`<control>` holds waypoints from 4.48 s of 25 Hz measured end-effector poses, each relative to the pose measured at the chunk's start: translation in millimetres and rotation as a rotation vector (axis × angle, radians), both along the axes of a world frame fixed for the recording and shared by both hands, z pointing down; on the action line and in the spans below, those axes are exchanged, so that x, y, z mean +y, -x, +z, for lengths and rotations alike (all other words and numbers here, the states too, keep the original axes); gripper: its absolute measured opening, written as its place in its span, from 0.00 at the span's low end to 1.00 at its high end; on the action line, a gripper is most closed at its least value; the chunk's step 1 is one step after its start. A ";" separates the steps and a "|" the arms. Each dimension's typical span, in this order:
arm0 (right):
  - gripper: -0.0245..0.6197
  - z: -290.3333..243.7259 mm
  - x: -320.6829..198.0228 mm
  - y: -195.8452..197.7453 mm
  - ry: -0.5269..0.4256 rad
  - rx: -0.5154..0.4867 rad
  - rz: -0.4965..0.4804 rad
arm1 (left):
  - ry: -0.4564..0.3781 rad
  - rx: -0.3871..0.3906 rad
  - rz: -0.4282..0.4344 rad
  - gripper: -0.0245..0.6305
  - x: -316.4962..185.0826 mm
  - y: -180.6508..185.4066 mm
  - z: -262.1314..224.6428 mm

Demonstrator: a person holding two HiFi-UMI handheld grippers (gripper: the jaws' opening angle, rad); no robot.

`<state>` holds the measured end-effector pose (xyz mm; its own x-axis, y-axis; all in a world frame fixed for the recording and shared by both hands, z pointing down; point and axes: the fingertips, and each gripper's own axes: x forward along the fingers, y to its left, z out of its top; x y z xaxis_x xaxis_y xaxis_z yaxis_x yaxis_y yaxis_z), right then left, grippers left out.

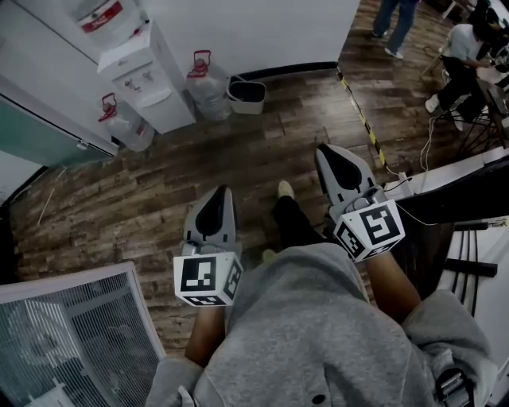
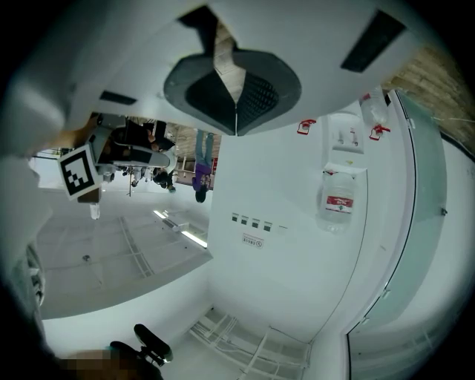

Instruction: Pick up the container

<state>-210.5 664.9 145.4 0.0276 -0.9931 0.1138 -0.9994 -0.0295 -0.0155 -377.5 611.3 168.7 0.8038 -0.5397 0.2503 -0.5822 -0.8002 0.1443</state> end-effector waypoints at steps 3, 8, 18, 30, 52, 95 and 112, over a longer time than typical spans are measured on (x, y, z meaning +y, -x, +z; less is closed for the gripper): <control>0.08 5.0 -21.7 -16.5 0.013 0.004 -0.006 | 0.000 -0.016 0.012 0.07 -22.4 -20.0 3.3; 0.08 10.1 -57.0 -51.8 0.039 -0.003 0.005 | 0.010 -0.029 0.039 0.07 -59.2 -59.4 4.3; 0.08 24.4 -115.4 -134.9 0.077 -0.027 0.013 | 0.065 -0.077 0.047 0.07 -123.9 -140.9 18.1; 0.08 25.0 -188.9 -218.1 0.062 -0.064 -0.028 | 0.067 -0.122 0.040 0.07 -184.0 -230.5 15.0; 0.08 18.6 -214.6 -263.9 0.024 -0.068 -0.031 | 0.008 -0.119 0.040 0.07 -215.7 -277.2 5.9; 0.08 35.4 -473.5 -327.0 0.105 -0.060 -0.039 | 0.073 -0.098 0.080 0.07 -487.8 -363.6 27.5; 0.08 49.1 -555.3 -312.6 0.149 -0.038 -0.114 | 0.124 -0.107 0.025 0.07 -573.5 -341.0 59.7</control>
